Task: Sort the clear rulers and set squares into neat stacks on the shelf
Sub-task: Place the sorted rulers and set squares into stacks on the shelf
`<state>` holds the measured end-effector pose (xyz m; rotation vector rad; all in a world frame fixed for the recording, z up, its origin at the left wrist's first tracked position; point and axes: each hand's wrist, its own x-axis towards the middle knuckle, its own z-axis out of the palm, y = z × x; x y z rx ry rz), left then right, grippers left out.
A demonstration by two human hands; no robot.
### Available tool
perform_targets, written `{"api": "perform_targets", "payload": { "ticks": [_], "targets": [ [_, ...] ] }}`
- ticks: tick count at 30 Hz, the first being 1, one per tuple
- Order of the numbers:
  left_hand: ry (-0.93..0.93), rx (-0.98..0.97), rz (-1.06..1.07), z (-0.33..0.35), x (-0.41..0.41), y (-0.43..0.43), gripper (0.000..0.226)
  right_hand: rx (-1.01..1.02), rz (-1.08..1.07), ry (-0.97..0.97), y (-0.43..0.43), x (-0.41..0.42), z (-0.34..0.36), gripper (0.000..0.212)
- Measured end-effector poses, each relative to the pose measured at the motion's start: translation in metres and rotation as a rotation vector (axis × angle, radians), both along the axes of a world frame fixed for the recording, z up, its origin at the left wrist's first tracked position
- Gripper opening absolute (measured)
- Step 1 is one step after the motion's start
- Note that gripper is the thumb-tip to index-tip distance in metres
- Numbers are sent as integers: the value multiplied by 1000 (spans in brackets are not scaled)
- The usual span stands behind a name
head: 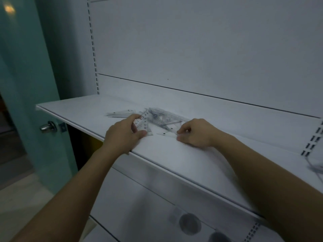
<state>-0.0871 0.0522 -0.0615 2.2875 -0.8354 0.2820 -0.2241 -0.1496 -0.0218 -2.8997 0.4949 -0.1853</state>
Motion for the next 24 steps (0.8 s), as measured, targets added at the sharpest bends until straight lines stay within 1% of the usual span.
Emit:
{"api": "perform_targets", "payload": {
  "ticks": [2, 5, 7, 11, 14, 16, 19, 20, 22, 24],
  "targets": [
    [-4, 10, -9, 2, -2, 1, 53, 55, 27, 28, 1, -5, 11, 27],
    [-22, -32, -33, 2, -7, 2, 54, 35, 57, 82, 0, -8, 19, 21],
    [-35, -69, -55, 2, -9, 3, 56, 38, 36, 94, -3, -10, 21, 20],
    [-63, -115, -145, 3, -10, 0, 57, 38, -14, 94, -9, -13, 20, 26],
    [-17, -182, -221, 4, -16, -3, 53, 81, -26, 97, -8, -13, 19, 43],
    [3, -196, -249, 4, -21, -5, 49, 212, -58, 86, -10, -12, 17, 52],
    [59, -243, -248, 5, -22, -6, 37, 511, -146, 68, -15, -13, 15, 61],
    [74, -255, -240, 6, -22, -6, 32, 544, -170, 65, -18, -14, 16, 62],
    [101, -281, -247, 8, -24, -7, 20, 522, -190, 60, -20, -16, 17, 55],
    [142, -321, -289, 11, -28, -11, 11, 537, -185, 44, -18, -21, 22, 38]
  ]
}}
